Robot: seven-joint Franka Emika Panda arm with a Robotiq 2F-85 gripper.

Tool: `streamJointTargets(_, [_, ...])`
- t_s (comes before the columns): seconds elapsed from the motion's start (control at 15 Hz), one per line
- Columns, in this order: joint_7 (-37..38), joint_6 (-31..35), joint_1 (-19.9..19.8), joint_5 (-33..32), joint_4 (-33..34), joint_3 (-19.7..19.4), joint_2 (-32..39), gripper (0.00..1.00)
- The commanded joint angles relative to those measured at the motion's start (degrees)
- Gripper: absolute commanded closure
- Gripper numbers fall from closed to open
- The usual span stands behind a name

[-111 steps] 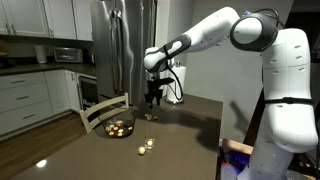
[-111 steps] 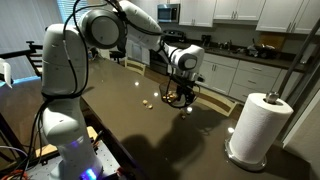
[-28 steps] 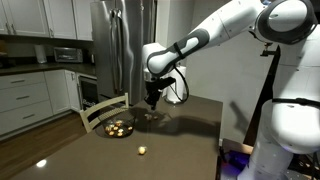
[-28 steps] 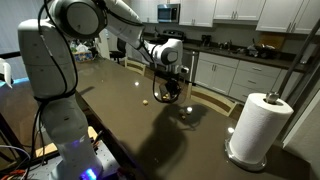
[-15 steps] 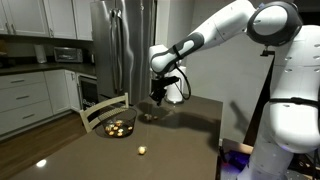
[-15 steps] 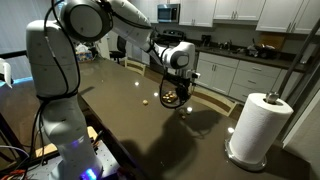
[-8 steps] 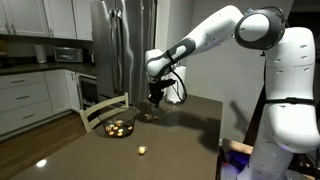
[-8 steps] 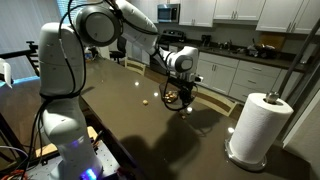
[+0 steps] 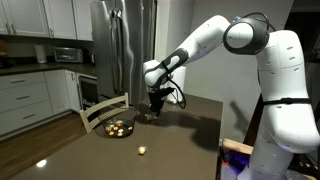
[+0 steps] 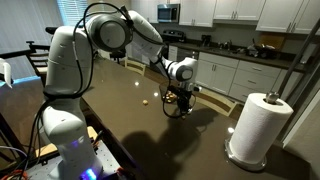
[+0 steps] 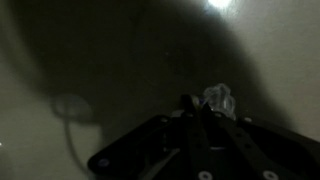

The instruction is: Take the yellow object closest to you and move it away from you then move the right yellow object to the right of the black basket

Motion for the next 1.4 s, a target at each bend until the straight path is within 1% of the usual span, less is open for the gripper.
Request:
streamJointTargets(0.0, [-0.3,-1.6,-0.8,1.1,2.5,0.3,0.9,0.96])
streamJointTargets(0.07, [-0.5,-2.2,-0.9,1.2,3.2,0.3,0.7,0.96])
streamJointTargets(0.13, [-0.5,-2.5,-0.9,1.3,3.7,0.3,0.6,0.68])
streamJointTargets(0.2, [-0.5,-2.8,-0.9,1.2,4.3,0.2,0.5,0.66])
streamJointTargets(0.27, [-0.5,-3.2,-0.9,1.1,5.0,0.2,0.5,0.61])
streamJointTargets(0.33, [-0.4,-3.7,-1.0,1.1,5.7,0.2,0.4,0.54])
streamJointTargets(0.4, [-0.1,-2.3,-0.9,1.0,4.8,0.2,0.7,0.49])
streamJointTargets(0.87, [-0.6,-1.5,-0.8,1.1,3.3,0.7,-0.6,0.03])
streamJointTargets(1.0, [-1.2,-1.7,-0.5,1.1,2.9,1.2,-1.9,0.00])
streamJointTargets(1.33, [-1.8,-1.7,0.2,0.8,1.7,2.4,-5.6,0.00])
